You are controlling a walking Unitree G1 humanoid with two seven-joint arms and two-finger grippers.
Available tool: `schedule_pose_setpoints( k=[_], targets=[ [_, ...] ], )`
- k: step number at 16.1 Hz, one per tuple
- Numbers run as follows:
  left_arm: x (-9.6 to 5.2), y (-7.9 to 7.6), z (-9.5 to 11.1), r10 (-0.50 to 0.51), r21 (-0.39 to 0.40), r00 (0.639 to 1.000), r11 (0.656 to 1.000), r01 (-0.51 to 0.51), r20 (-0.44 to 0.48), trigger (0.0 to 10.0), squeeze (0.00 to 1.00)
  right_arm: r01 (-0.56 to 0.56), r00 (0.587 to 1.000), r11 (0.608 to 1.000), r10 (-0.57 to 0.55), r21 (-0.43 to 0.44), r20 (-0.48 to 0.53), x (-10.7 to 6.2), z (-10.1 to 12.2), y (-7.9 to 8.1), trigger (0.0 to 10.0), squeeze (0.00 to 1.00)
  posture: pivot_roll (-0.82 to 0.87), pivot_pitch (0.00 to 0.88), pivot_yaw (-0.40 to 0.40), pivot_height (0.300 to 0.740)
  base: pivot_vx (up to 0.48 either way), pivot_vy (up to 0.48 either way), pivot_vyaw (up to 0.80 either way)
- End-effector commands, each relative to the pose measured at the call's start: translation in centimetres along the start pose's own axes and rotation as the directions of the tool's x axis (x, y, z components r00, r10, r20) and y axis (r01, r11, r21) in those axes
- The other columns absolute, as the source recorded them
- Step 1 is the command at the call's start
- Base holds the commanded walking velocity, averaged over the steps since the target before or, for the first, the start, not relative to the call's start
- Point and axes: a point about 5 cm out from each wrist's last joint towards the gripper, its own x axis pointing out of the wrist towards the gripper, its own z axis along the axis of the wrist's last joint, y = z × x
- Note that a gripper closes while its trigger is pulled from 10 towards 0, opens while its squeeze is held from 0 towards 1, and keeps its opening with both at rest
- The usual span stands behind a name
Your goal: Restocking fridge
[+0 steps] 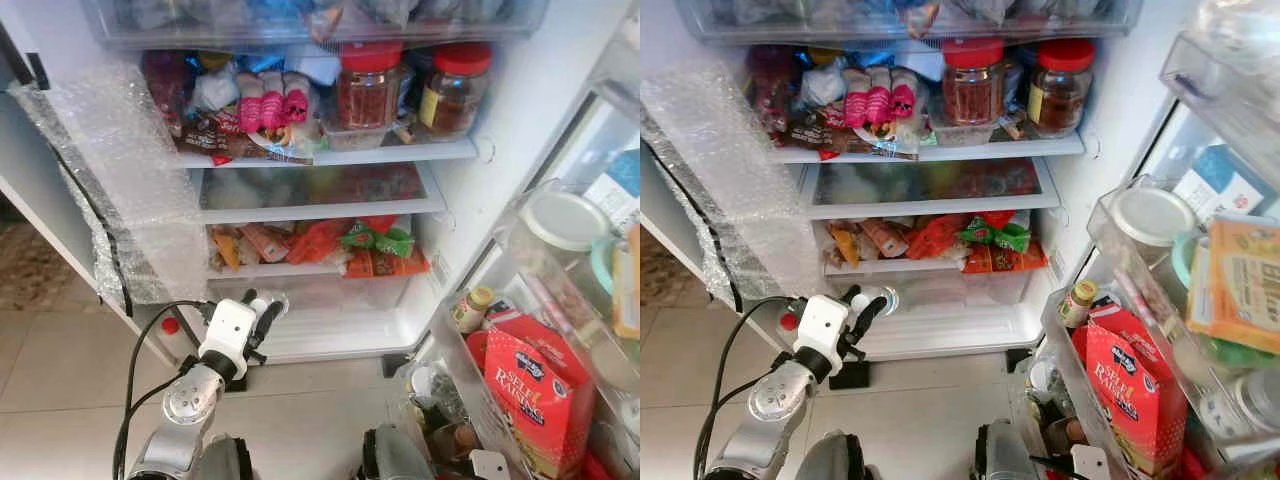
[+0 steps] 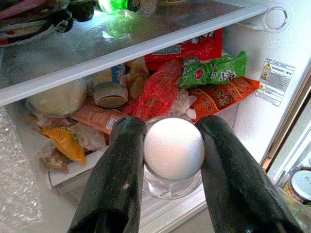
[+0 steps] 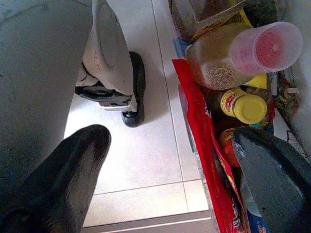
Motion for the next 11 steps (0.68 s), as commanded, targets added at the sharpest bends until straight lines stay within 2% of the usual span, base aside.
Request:
schedule_pose_setpoints(
  k=[1, 11],
  targets=[
    [0.16, -0.16, 0.45, -0.011, 0.012, 1.000, 1.000, 0.011, 0.019, 10.0, 0.00, -0.019, 0.999, 1.000, 0.019, 0.005, -0.027, 0.06, -0.79, 0.53, 10.0, 0.00, -0.18, 0.126, -0.015, 0.640, 0.000, 0.000, 0.00],
    [0.17, 0.01, 0.65, 0.017, 0.025, 0.999, 1.000, -0.018, 0.036, 10.0, 0.00, -0.017, 1.000, 1.000, 0.017, 0.005, -0.026, 0.07, -0.74, 0.52, 10.0, 0.00, -0.18, 0.125, -0.015, 0.640, 0.000, 0.000, 0.00]
  ],
)
